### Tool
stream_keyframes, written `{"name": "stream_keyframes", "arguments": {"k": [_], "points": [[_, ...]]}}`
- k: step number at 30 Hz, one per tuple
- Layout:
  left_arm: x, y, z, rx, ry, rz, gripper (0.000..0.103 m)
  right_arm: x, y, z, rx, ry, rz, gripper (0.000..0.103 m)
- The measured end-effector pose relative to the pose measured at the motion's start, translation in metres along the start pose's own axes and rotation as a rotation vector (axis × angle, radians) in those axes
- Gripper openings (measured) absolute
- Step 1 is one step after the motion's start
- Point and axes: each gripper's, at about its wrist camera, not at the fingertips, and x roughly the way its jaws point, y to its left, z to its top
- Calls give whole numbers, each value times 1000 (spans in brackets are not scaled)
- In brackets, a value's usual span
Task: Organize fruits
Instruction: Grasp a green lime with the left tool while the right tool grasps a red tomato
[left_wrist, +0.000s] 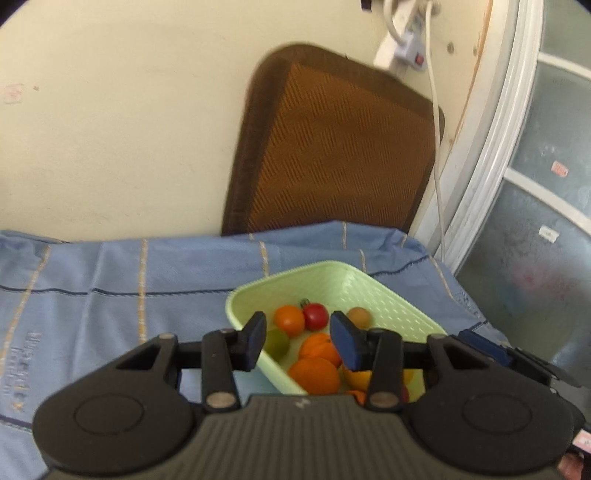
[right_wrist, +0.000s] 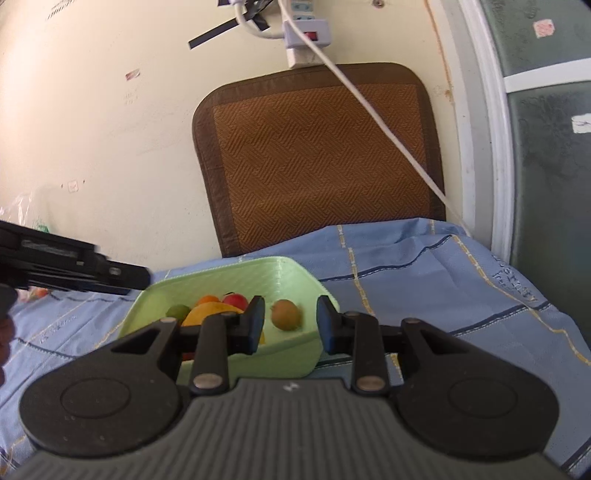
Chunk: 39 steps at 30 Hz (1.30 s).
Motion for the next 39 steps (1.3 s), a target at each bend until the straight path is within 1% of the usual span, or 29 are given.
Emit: {"name": "stream_keyframes", "arguments": {"k": [3, 6, 8, 10, 11, 13, 15, 16, 20, 22, 25, 27, 29, 33, 34, 35, 39], "points": [[-27, 18, -6, -19, -22, 6, 39, -9, -2, 0, 24, -28, 5, 33], [-45, 36, -17, -39, -9, 14, 39, -17, -5, 0, 73, -35, 49, 33], [-53, 46, -27, -58, 13, 17, 39, -21, -4, -3, 106, 3, 124, 33], [-58, 53, -38, -83, 34, 0, 39, -24, 4, -7, 108, 49, 205, 33], [-60, 56, -43, -92, 43, -13, 39, -26, 12, -10, 90, 75, 244, 33], [-62, 55, -53, -90, 60, -29, 39, -27, 28, -14, 33, 118, 289, 33], [-58, 50, -62, -74, 85, -42, 45, -25, 49, -19, -44, 165, 323, 33], [-55, 48, -66, -65, 97, -44, 45, -23, 57, -21, -78, 183, 334, 33], [-48, 38, -77, -27, 121, -33, 45, -9, 84, -29, -206, 251, 335, 33], [-45, 36, -80, -12, 127, -34, 45, -2, 91, -31, -241, 271, 333, 34], [-41, 31, -83, 14, 130, -16, 45, 9, 96, -34, -281, 300, 324, 34], [-38, 31, -83, 13, 135, -17, 42, 14, 97, -35, -297, 314, 310, 35], [-35, 32, -84, 8, 145, -16, 41, 17, 98, -36, -302, 316, 304, 35], [-33, 32, -87, 23, 138, 1, 28, 21, 99, -37, -309, 337, 307, 34], [-34, 33, -87, 20, 137, -2, 28, 20, 99, -37, -311, 336, 308, 34], [-35, 33, -87, 11, 138, -6, 28, 18, 99, -37, -313, 331, 307, 31], [-46, 34, -90, -3, 130, -16, 28, 8, 96, -38, -296, 313, 307, 31]]}}
